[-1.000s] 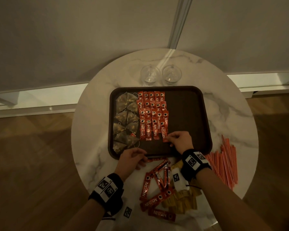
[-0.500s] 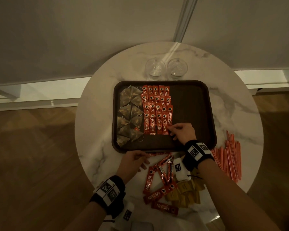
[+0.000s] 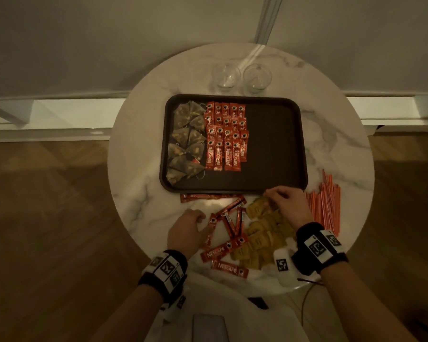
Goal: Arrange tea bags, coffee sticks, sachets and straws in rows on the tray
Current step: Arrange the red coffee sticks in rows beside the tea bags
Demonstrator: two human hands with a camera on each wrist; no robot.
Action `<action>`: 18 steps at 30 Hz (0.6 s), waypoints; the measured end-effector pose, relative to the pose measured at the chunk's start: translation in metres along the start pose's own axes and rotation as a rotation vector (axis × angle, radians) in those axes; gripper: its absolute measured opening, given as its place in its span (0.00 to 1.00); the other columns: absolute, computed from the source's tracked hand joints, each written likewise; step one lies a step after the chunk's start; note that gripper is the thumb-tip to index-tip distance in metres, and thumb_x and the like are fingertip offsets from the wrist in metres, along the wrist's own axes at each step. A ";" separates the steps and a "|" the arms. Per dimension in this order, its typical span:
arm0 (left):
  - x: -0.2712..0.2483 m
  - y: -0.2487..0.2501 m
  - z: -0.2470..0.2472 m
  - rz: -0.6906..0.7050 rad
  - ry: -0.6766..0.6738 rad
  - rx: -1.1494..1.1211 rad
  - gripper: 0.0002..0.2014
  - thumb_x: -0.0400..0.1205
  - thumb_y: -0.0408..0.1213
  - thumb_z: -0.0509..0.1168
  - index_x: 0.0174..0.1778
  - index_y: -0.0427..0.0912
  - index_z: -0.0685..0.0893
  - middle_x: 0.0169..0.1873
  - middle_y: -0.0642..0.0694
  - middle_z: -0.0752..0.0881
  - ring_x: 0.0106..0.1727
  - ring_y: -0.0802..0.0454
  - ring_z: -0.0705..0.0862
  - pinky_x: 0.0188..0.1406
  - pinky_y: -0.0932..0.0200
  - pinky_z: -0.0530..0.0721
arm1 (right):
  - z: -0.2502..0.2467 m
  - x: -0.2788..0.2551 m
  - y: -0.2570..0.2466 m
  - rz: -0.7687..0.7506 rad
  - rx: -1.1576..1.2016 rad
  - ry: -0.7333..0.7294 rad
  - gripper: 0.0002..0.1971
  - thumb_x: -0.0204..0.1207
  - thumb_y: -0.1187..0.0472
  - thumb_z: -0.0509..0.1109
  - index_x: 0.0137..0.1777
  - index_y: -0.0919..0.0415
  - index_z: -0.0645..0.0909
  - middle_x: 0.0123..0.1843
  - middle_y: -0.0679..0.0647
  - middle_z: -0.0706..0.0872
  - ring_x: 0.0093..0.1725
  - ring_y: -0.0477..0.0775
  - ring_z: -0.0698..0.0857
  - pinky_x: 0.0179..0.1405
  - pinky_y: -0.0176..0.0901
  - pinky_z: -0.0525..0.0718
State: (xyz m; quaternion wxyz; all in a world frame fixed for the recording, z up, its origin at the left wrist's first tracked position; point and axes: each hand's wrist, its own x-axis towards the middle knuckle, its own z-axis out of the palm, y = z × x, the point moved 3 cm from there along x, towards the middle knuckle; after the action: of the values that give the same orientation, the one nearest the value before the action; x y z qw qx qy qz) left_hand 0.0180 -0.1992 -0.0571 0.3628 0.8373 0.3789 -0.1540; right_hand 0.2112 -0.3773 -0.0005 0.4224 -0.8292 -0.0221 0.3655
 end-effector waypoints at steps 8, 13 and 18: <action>-0.008 0.012 0.008 0.014 0.128 0.166 0.09 0.78 0.52 0.69 0.46 0.51 0.83 0.50 0.53 0.76 0.47 0.55 0.78 0.42 0.57 0.78 | 0.021 -0.046 0.072 0.099 -0.269 -0.150 0.11 0.81 0.58 0.70 0.41 0.63 0.87 0.37 0.55 0.89 0.33 0.46 0.86 0.33 0.34 0.85; -0.012 -0.002 -0.007 -0.117 0.045 -0.106 0.05 0.77 0.40 0.72 0.39 0.48 0.82 0.41 0.48 0.86 0.43 0.49 0.84 0.47 0.51 0.85 | 0.051 -0.047 0.077 0.081 -0.335 -0.136 0.16 0.74 0.44 0.74 0.41 0.58 0.86 0.41 0.54 0.90 0.42 0.53 0.89 0.48 0.52 0.90; -0.040 0.000 -0.004 -0.013 -0.013 -0.265 0.04 0.78 0.36 0.73 0.45 0.47 0.85 0.41 0.50 0.87 0.43 0.54 0.85 0.34 0.68 0.81 | 0.069 -0.042 0.065 -0.025 -0.572 -0.110 0.12 0.72 0.44 0.76 0.42 0.51 0.81 0.40 0.47 0.85 0.40 0.47 0.85 0.43 0.45 0.88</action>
State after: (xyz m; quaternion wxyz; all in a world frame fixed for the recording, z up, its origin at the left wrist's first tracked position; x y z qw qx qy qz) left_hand -0.0086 -0.2170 -0.0336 0.4719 0.7783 0.3991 -0.1105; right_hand 0.1191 -0.3867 -0.0485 0.1742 -0.8931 -0.1573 0.3837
